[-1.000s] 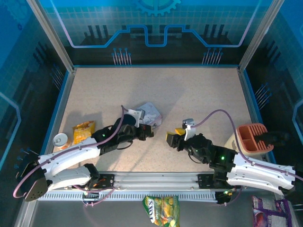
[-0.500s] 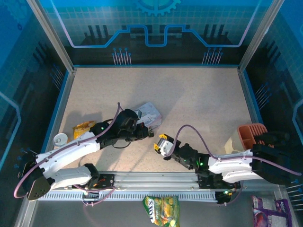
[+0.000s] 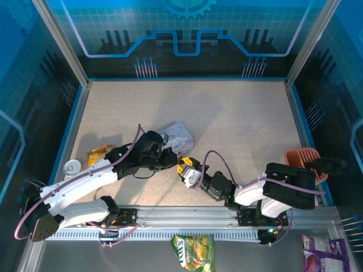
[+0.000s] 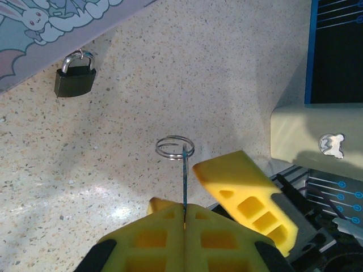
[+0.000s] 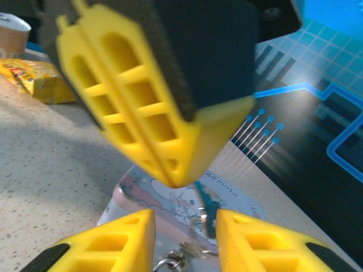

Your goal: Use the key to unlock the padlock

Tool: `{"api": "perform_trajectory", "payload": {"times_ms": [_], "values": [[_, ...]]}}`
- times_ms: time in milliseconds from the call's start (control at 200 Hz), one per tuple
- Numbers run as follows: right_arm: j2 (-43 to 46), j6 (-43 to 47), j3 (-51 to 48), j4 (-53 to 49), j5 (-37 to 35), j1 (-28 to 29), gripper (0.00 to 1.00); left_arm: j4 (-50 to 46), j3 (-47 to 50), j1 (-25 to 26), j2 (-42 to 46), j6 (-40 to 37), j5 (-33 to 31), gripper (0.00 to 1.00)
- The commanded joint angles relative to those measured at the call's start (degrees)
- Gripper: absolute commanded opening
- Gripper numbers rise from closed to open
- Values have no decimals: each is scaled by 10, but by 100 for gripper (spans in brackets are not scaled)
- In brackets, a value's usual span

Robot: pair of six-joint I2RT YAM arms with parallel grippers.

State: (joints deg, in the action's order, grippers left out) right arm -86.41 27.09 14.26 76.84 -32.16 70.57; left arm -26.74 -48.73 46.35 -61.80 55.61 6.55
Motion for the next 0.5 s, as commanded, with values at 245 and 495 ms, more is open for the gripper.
{"api": "perform_trajectory", "payload": {"times_ms": [245,495], "values": [[-16,4,13,47,12,-35,30,-21,-11,3,13,8,15,0],[-38,-6,26,47,14,-39,20,-24,-9,2,18,9,15,0]]}}
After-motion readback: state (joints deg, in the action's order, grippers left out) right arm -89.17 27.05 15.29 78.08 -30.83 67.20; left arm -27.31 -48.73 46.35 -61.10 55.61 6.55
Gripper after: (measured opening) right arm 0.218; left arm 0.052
